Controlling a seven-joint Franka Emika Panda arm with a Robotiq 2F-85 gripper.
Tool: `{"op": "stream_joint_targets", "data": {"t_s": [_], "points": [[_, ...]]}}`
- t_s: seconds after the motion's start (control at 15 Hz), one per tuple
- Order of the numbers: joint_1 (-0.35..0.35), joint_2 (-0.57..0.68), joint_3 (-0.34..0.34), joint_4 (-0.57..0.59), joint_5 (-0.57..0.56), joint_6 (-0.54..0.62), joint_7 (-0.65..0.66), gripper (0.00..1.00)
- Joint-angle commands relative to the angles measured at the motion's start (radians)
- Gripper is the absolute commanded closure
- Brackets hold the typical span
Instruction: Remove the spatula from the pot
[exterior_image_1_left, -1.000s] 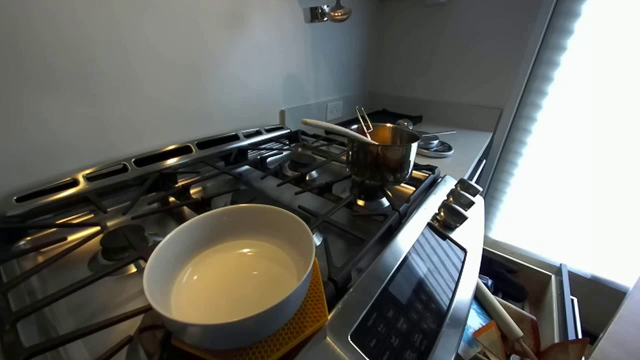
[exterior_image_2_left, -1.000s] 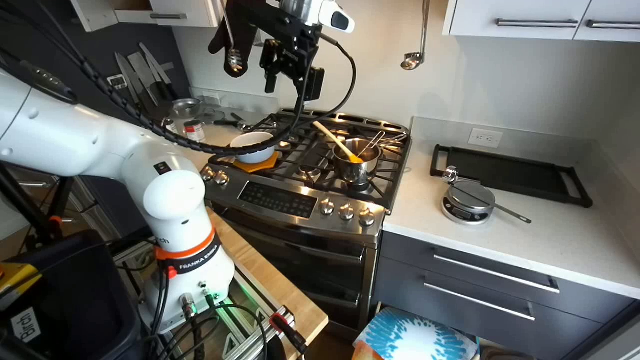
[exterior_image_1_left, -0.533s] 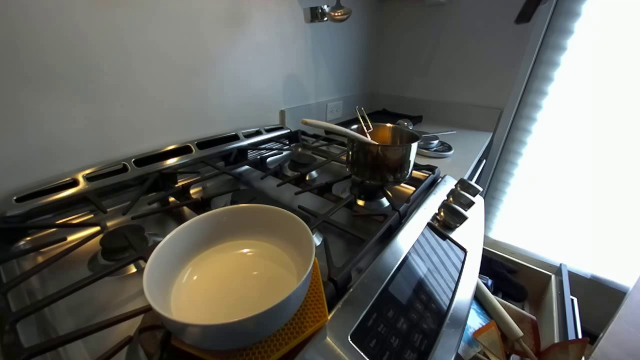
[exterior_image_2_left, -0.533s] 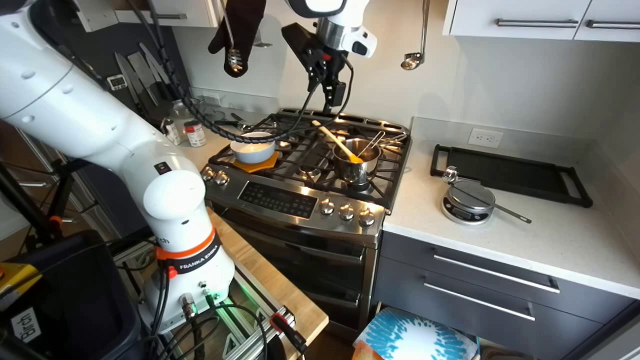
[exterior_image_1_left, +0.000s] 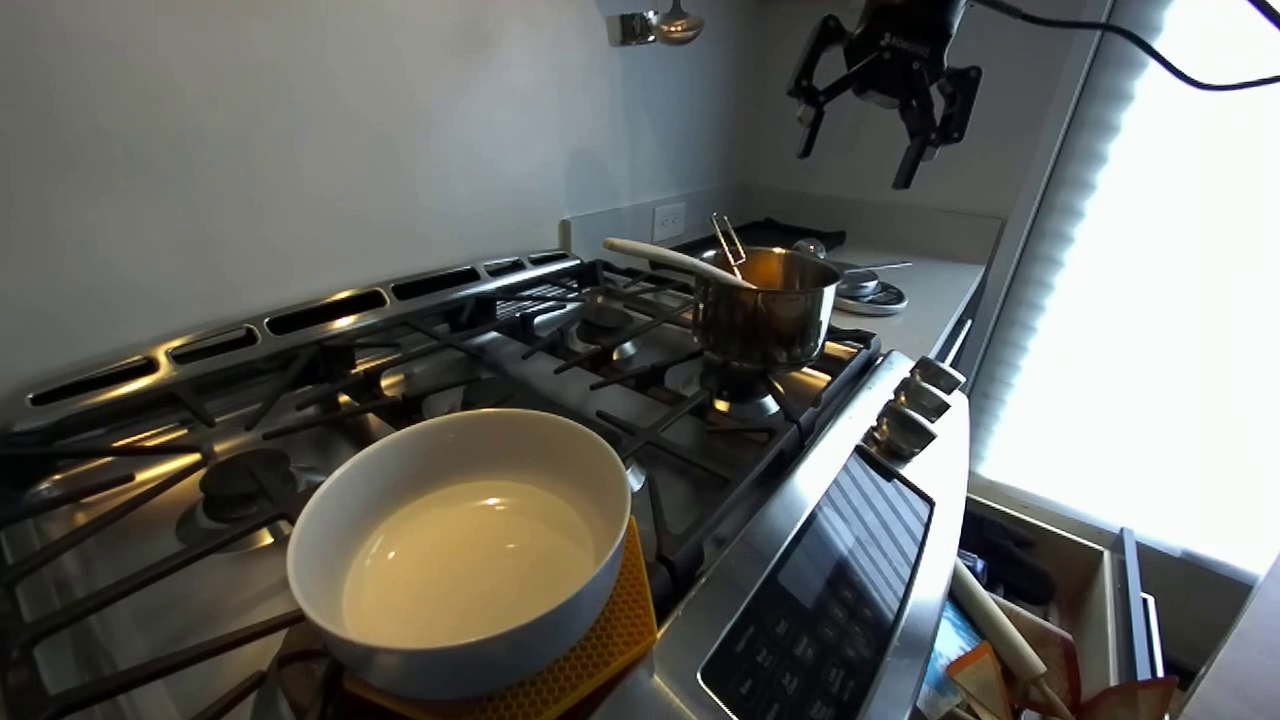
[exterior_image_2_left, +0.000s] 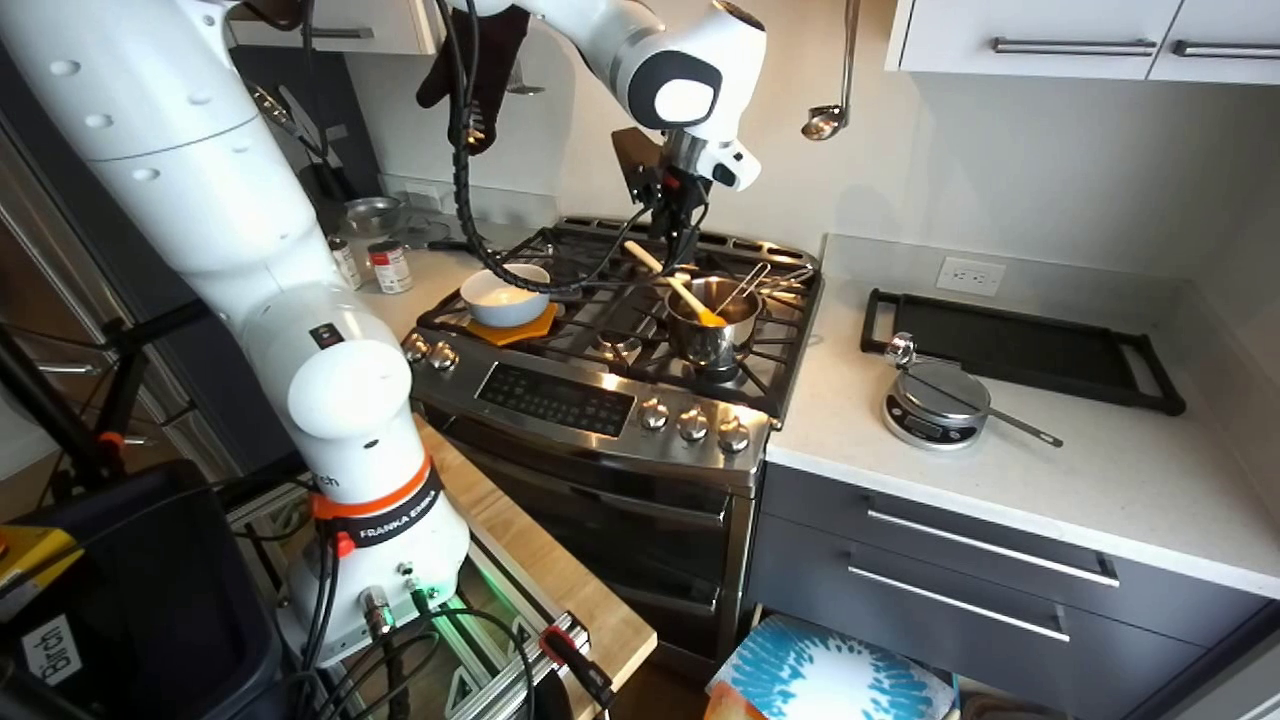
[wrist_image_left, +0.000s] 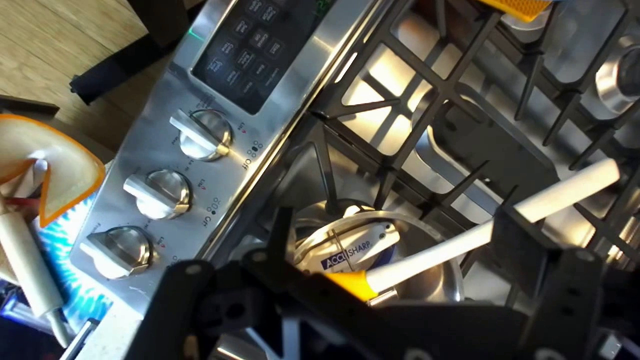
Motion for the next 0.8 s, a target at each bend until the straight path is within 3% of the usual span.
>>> {"op": "stream_joint_targets", "data": {"t_s": [0.0, 0.13, 0.47, 0.73], "points": [[-0.009, -0.008, 0.005, 0.002, 0.001, -0.003, -0.001, 0.00], [-0.022, -0.011, 0.014, -0.006, 0.004, 0.072, 0.149, 0.00], [-0.024, 0.159, 0.009, 0.052, 0.077, 0.278, 0.317, 0.00], [0.001, 0.281, 0.021, 0.109, 0.105, 0.357, 0.526, 0.00]]}}
